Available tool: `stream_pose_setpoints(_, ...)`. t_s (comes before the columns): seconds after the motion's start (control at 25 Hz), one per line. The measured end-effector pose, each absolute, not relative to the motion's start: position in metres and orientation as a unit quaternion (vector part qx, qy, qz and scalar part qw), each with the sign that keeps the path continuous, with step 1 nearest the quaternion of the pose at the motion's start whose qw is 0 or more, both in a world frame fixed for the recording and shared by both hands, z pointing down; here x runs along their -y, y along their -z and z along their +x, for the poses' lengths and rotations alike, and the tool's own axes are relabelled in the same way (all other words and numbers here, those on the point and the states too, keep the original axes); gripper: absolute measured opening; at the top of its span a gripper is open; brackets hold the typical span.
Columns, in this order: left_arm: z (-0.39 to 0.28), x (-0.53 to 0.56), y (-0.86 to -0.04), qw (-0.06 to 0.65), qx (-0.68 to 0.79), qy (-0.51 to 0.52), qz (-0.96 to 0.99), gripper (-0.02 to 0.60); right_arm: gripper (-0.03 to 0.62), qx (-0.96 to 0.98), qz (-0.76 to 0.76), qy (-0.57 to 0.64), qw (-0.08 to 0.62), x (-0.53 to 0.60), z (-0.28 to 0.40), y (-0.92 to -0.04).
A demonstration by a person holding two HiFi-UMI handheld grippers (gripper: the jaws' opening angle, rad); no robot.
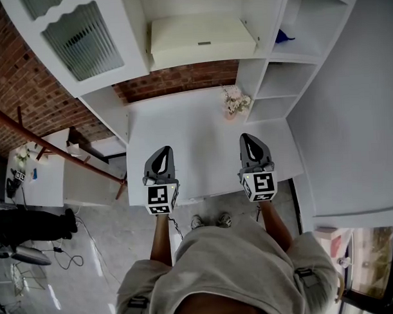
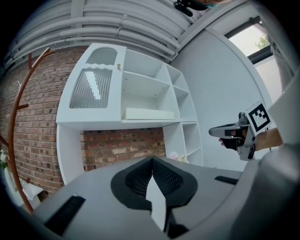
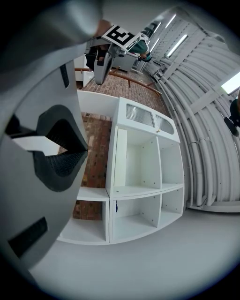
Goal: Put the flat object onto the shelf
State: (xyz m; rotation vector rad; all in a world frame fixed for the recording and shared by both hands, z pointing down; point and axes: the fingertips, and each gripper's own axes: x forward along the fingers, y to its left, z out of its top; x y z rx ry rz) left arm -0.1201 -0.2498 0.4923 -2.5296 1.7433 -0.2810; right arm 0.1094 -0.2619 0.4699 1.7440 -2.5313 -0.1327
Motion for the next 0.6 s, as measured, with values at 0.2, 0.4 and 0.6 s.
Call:
stream_pose_setpoints(0.2, -0.1194, 0.2524, -0.4903, 0.036, -0.565, 0.087, -0.82, 0.015, 0.029, 0.82, 0.569, 0.043, 0.032, 0.2639, 0.112, -0.4696)
stream_pose_setpoints(0.4, -0.1188, 0.2517, -0.4918, 0.033, -0.563, 0.09, -0.821, 0.015, 0.029, 0.819, 0.571, 0.04, 0.034, 0.2633, 0.1138, -0.4724)
stream_pose_setpoints(0.6, -0.1206, 0.2536, -0.4963, 0.027, -0.563, 0.099, -0.82, 0.015, 0.029, 0.82, 0.57, 0.041, 0.037, 0.2656, 0.1124, -0.476)
